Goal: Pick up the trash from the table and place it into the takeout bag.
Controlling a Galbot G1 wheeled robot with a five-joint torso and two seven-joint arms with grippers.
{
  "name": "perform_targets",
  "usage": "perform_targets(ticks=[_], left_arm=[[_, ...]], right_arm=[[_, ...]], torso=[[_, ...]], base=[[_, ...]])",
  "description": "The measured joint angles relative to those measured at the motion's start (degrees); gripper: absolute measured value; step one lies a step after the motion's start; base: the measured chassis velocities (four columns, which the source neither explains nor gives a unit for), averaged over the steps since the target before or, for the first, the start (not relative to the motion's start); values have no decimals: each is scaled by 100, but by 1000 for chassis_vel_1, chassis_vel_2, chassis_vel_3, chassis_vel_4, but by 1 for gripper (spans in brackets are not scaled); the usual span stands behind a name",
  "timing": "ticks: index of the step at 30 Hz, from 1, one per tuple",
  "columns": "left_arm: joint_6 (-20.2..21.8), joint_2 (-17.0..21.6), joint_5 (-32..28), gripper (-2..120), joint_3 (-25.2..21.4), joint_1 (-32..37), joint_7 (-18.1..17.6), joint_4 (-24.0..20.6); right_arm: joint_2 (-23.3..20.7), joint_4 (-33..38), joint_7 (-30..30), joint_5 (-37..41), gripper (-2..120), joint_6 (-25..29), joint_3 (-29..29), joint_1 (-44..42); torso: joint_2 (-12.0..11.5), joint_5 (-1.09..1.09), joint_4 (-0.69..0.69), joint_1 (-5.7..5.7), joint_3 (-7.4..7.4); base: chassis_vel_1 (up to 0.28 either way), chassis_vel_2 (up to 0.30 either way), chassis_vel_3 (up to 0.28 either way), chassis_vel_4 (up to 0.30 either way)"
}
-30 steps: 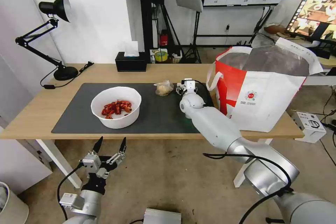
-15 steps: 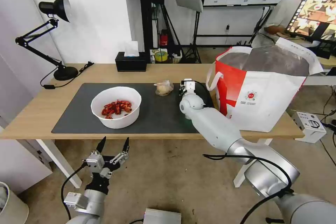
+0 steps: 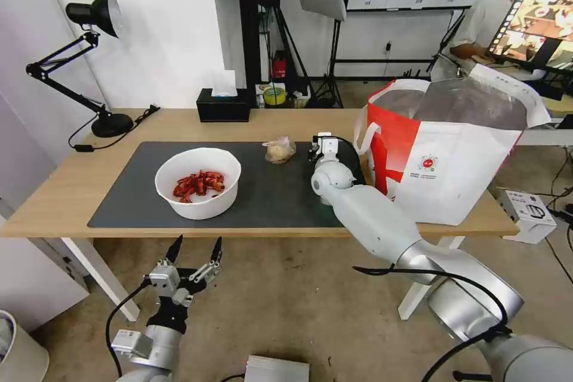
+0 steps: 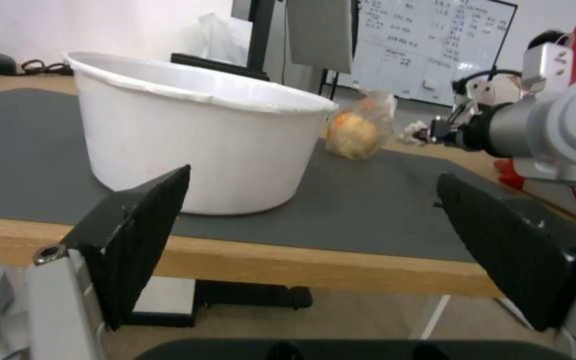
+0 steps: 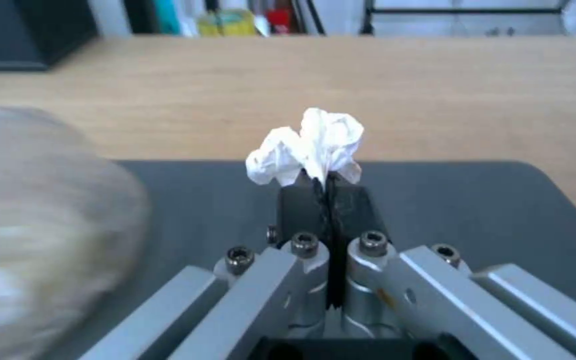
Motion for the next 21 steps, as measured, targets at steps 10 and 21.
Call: perform_targets(ticks=[10, 21], left_arm=[[-2, 8, -29, 100, -79, 25, 0, -32], [6, 38, -128, 100, -168, 120, -11, -114]], right_arm=[[-493, 1023, -521, -223, 0, 821, -232, -438], [-1663, 2694, -1570, -958, 0, 1816, -280, -1083]], torso=[[0, 0, 1, 0, 0], [0, 1, 1, 0, 0]], base=[[0, 0, 0, 0], [0, 0, 0, 0]])
